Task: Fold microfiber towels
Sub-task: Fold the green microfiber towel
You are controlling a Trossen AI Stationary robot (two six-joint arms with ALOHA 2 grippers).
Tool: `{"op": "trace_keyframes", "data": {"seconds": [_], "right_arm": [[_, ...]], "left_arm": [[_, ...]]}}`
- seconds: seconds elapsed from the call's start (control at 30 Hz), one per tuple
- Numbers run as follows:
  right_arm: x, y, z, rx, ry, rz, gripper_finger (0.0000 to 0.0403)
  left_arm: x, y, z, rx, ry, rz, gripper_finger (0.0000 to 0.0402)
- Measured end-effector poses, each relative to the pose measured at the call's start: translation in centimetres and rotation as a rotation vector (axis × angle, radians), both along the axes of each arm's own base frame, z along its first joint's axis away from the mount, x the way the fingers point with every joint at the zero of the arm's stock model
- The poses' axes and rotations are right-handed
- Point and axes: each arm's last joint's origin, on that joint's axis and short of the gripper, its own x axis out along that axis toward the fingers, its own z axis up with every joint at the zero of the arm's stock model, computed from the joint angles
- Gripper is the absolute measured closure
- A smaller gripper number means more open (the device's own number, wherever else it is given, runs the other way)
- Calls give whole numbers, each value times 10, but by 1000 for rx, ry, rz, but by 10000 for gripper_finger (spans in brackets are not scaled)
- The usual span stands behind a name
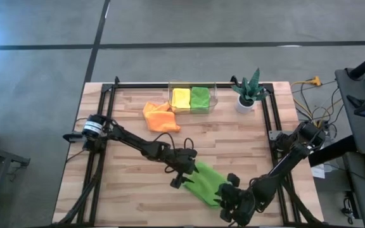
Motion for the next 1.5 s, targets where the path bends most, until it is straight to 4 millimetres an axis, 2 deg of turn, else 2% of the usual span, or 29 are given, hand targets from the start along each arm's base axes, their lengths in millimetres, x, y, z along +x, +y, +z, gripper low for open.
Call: {"op": "trace_keyframes", "data": {"seconds": [0.1,0.2,0.33,0.4,0.5,0.57,0.73,0.93,1.03,1.2,1.37,1.5], "right_arm": [[1,-10,-2,47,41,-126,278],[0,-16,-5,96,74,-178,245],[-7,-24,-8,162,94,-307,154],[-11,-29,-11,134,128,-351,102],[-12,-29,-11,132,128,-346,32],[-9,-26,-13,134,120,-314,11],[-3,-16,-29,99,154,-179,14],[-3,-13,-55,46,250,-156,14],[-5,-11,-64,31,295,-135,14],[-9,-9,-64,-2,304,-116,14],[-11,-15,-60,-75,299,-104,14],[-7,-21,-60,-93,315,-96,14]], "left_arm": [[0,0,0,-1,0,1,173],[0,0,0,-19,7,22,173],[0,1,0,-49,27,60,173],[1,0,1,-50,26,60,173],[2,0,4,-52,17,59,173],[4,-1,5,-53,9,58,173],[7,-2,-7,-44,38,59,173],[3,0,-27,34,114,56,173],[-2,1,-31,95,163,18,173],[-6,3,-35,127,188,3,173],[-6,3,-35,127,182,19,173],[-4,5,-23,145,168,88,173]]}}
